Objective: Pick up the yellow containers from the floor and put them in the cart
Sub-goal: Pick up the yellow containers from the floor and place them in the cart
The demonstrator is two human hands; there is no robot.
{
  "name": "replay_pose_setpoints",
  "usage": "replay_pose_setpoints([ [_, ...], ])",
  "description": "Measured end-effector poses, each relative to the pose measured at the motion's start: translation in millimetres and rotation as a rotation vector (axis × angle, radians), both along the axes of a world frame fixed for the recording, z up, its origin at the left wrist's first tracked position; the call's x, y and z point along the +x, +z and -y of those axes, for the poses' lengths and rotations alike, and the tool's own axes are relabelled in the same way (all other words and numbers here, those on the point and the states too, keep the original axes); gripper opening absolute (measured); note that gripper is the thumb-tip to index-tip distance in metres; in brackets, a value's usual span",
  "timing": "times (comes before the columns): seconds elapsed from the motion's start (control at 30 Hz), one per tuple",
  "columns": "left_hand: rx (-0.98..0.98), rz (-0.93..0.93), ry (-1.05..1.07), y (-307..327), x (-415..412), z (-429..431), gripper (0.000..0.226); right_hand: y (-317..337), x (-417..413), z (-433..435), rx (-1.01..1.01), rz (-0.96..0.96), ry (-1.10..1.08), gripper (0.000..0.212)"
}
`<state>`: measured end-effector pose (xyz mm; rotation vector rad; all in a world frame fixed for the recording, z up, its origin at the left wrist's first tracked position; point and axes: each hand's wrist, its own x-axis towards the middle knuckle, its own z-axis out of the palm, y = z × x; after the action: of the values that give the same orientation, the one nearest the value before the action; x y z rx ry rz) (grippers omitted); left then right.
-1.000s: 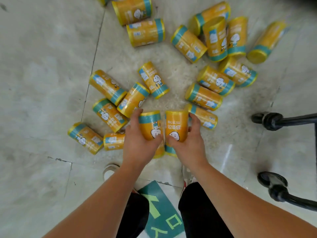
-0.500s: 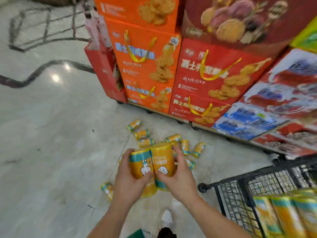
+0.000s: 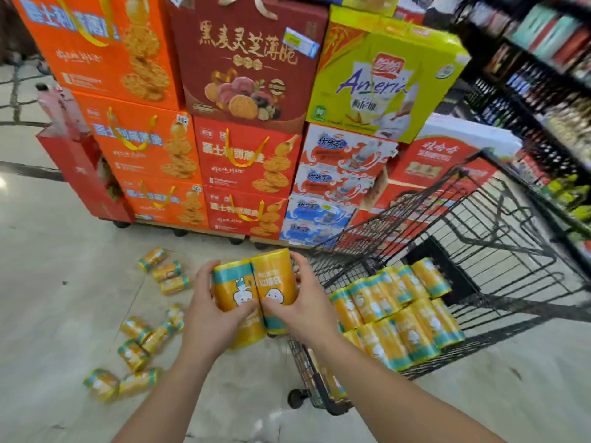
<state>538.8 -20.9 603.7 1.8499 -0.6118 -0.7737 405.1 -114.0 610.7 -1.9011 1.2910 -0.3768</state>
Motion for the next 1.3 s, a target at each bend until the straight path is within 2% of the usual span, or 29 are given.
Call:
replay_pose_setpoints([
  [0.17, 0.004, -0.042, -0.097, -3.8, -81.4, 43.8, 0.088, 4.7, -89.5, 28.9, -0.005, -0.034, -0.107, 0.090],
  [0.33, 0.013, -0.046, -0.179, -19.4, -151.7, 119.1, 0.089, -8.8, -165.8, 93.9, -0.031, -0.105, -0.170, 0.088],
  [0.53, 0.103, -0.053, -0.159, -66.3, -237.5, 254.3, 0.088, -57.1, -252.6, 232.1, -0.051, -0.223, -0.183, 0.088],
  [0.73, 0.269, -0.065, -0.084, -147.8, -301.5, 362.9, 0.097, -134.1, -311.3, 353.2, -0.005, -0.418, -0.149, 0.086],
  [0.83, 0.424, -0.022, -0.114, -180.8, -321.0, 382.5, 0.096, -176.1, -319.8, 365.2, 0.008, -0.547, -0.101, 0.085],
  [0.93, 0.531, 0.003, -0.156, -206.2, -337.2, 390.6, 0.092, -206.6, -322.5, 360.6, 0.028, -0.596, -0.085, 0.081],
  [1.1, 0.535, -0.016, -0.184, -221.9, -344.7, 392.8, 0.087, -215.6, -329.8, 360.5, 0.005, -0.639, -0.065, 0.078],
  [1.3, 0.463, 0.001, -0.195, -186.7, -330.5, 383.9, 0.090, -178.9, -314.0, 368.9, -0.037, -0.585, -0.066, 0.072],
])
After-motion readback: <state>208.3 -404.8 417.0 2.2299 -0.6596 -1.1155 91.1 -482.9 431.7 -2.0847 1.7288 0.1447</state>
